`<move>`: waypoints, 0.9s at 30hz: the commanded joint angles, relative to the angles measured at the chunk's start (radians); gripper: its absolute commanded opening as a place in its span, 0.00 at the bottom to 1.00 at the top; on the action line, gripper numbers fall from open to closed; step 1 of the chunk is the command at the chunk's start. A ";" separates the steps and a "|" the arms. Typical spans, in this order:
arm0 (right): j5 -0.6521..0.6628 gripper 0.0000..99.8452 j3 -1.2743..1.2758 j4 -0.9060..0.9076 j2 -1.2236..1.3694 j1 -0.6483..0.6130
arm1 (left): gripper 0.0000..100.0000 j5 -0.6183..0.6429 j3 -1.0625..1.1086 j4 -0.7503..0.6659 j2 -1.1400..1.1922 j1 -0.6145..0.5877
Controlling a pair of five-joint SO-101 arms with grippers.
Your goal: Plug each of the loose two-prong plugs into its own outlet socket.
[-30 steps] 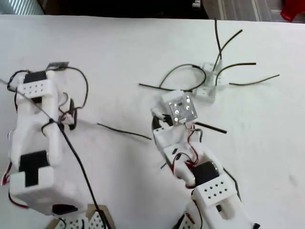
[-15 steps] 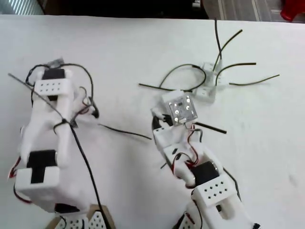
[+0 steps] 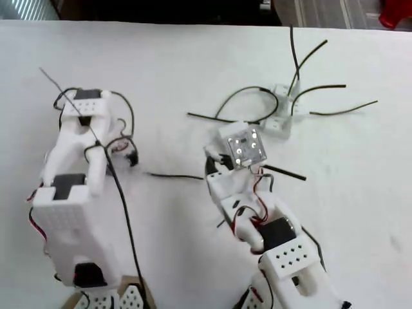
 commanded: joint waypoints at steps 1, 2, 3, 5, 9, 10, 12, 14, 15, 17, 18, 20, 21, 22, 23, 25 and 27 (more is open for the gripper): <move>-0.003 0.02 -0.008 -0.021 -0.013 0.016 | 0.10 0.005 -0.084 0.018 0.027 0.007; -0.003 0.02 -0.008 -0.021 -0.013 0.016 | 0.07 -0.021 -0.100 0.025 0.036 0.008; -0.003 0.02 -0.008 -0.021 -0.013 0.016 | 0.04 -0.066 -0.112 0.026 0.042 0.010; -0.003 0.02 -0.008 -0.021 -0.013 0.016 | 0.02 -0.157 -0.140 0.060 0.054 0.008; -0.003 0.02 -0.008 -0.021 -0.013 0.016 | 0.02 -0.262 -0.190 0.147 0.053 0.005; -0.003 0.02 -0.008 -0.021 -0.013 0.016 | 0.02 -0.292 -0.207 0.170 0.053 0.007; -0.003 0.02 -0.008 -0.021 -0.013 0.016 | 0.02 -0.328 -0.239 0.206 0.053 0.010; -0.003 0.02 -0.008 -0.021 -0.013 0.016 | 0.02 -0.358 -0.273 0.229 0.053 0.012; -0.003 0.02 -0.008 -0.021 -0.013 0.016 | 0.02 -0.382 -0.290 0.238 0.051 0.015; -0.003 0.02 -0.008 -0.021 -0.013 0.016 | 0.02 -0.460 -0.315 0.262 0.051 0.027; -0.003 0.02 -0.008 -0.021 -0.013 0.016 | 0.02 -0.500 -0.318 0.270 0.050 0.038; -0.003 0.02 -0.008 -0.021 -0.013 0.016 | 0.02 -0.575 -0.315 0.273 0.044 0.051; -0.003 0.02 -0.008 -0.021 -0.013 0.016 | 0.02 -0.611 -0.308 0.272 0.038 0.054; -0.003 0.02 -0.008 -0.021 -0.013 0.016 | 0.02 -0.646 -0.305 0.272 0.028 0.058; -0.003 0.02 -0.008 -0.021 -0.013 0.016 | 0.02 -0.680 -0.301 0.272 0.018 0.061; -0.003 0.02 -0.008 -0.021 -0.013 0.016 | 0.02 -0.753 -0.292 0.272 -0.015 0.067; -0.003 0.02 -0.008 -0.021 -0.013 0.016 | 0.02 -0.839 -0.285 0.270 -0.051 0.067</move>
